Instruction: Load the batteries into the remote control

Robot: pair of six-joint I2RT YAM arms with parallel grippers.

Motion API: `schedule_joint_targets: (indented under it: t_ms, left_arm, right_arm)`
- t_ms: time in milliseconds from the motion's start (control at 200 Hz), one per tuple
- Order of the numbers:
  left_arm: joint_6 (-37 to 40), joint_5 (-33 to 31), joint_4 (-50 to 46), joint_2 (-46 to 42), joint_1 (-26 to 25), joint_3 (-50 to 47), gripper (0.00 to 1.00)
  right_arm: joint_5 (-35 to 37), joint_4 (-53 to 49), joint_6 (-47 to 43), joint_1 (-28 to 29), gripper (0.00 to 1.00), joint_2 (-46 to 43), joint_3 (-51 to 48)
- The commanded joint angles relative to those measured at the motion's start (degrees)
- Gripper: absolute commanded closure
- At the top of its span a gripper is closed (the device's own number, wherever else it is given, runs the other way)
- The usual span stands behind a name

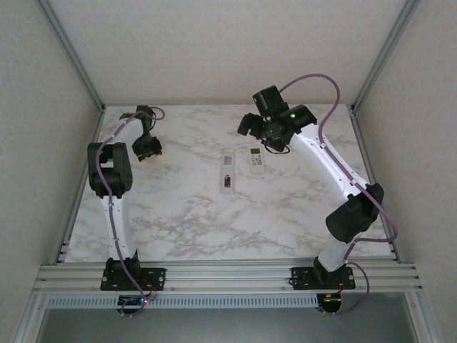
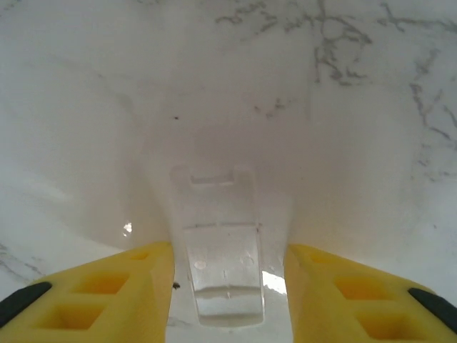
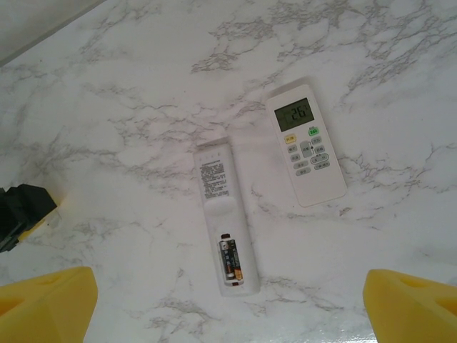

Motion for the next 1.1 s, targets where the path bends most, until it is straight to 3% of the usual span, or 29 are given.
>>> schedule_joint_targets:
  t_ms: [0,270,355,661,821,931,1011,1096]
  left_arm:
    - [1.1,0.2,-3.7,-0.8,-0.9,-1.6,0.57]
    - [1.3,-4.6,-4.8,1.4,-1.6,-2.9,0.65]
    - [1.1,-3.6,-4.6,1.3,-1.6,-2.5,0.70]
    - [-0.6,4.4,-2.6,-2.4,-1.5,-2.0,0.74]
    - [-1.8,11.6,0.3,-7.6,-1.3,-2.9,0.74]
    - [-5.1,22.1,5.8,-12.8,-1.6,-5.7,0.75]
    - [-8.8,30.2,11.8,-16.9,-2.3,-7.9,0.75]
    - [-11.9,34.7,16.9,-20.2,-4.2,-8.5,0.75]
  right_arm:
    - [0.1,-1.2,0.9,-0.4,0.04,0.4,0.1]
    - [-1.0,-1.9,1.0,-0.5,0.03,1.2,1.2]
    - [-1.0,-2.2,1.1,-0.5,0.03,1.1,1.2]
    - [-1.6,-2.7,1.9,-0.7,0.03,0.2,-0.1]
    - [-2.5,-2.1,1.7,-1.1,0.03,0.2,0.1]
    - [-4.1,-0.4,-0.6,-1.2,0.02,0.2,0.4]
    - [-7.7,2.4,-4.8,-1.4,0.01,0.2,0.4]
    - [-12.9,4.3,-9.1,-1.8,0.01,0.6,1.4]
